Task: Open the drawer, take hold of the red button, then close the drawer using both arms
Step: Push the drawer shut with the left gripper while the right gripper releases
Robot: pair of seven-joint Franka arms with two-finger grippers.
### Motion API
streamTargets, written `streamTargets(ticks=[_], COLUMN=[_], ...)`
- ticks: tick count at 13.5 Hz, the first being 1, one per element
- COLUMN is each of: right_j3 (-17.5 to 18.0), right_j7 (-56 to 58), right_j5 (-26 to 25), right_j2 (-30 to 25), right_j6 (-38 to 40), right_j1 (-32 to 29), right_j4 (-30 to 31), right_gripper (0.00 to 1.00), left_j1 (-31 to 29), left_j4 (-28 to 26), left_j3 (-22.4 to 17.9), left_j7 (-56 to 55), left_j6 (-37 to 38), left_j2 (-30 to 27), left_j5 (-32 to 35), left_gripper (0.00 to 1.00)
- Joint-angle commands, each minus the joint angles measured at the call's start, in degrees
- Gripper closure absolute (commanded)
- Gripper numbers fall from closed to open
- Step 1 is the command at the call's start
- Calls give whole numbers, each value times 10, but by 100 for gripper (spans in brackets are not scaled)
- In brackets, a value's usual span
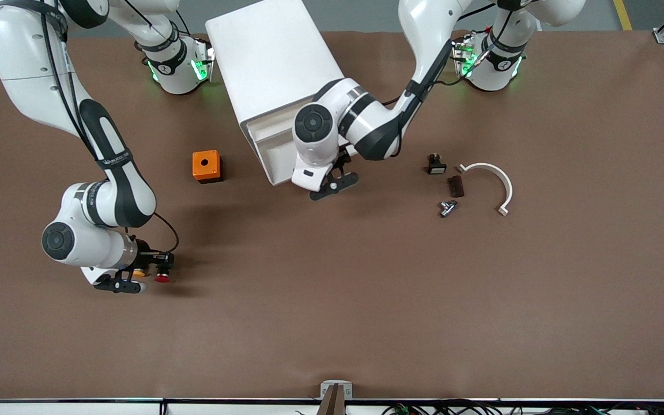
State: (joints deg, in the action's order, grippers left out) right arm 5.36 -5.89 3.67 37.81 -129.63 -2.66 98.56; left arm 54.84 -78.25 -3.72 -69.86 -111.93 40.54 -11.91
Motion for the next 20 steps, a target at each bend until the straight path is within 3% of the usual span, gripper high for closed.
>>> streamTargets(ticks=[1,3,4,5,7,11,14,16,20], right_j3=[-1,-1,-1,-1,-1,-12,-29,-64,-79], right_j7=[13,12,11,11,12,25,97,157,133], right_j5=[17,21,22,23,23,23,26,40,38], right_j2=[-5,-5,-5,-5,-8,-33,-71,-105,-192], right_j6=[-3,2,2,2,2,34,32,32,68], right_j1=[-3,-3,-3,-2,-3,1,-1,5,22], right_j4=[13,14,13,13,9,-14,-14,-15,-10], right_gripper=[92,85,74,54,0,0,0,0,0], left_j1=[1,2,2,1,1,1,2,2,-8], left_j4=[-16,-16,-16,-16,-16,-16,-16,-16,-10], left_j3=[24,44,52,59,75,95,105,110,107], left_j7=[-21,-21,-13,-8,10,38,82,84,76], left_j6=[0,-1,-1,0,0,0,22,24,24], left_j2=[-17,-17,-17,-17,-17,-17,-17,-16,-23], left_j5=[6,7,7,7,7,7,7,7,9], left_gripper=[0,0,0,0,0,0,0,0,0])
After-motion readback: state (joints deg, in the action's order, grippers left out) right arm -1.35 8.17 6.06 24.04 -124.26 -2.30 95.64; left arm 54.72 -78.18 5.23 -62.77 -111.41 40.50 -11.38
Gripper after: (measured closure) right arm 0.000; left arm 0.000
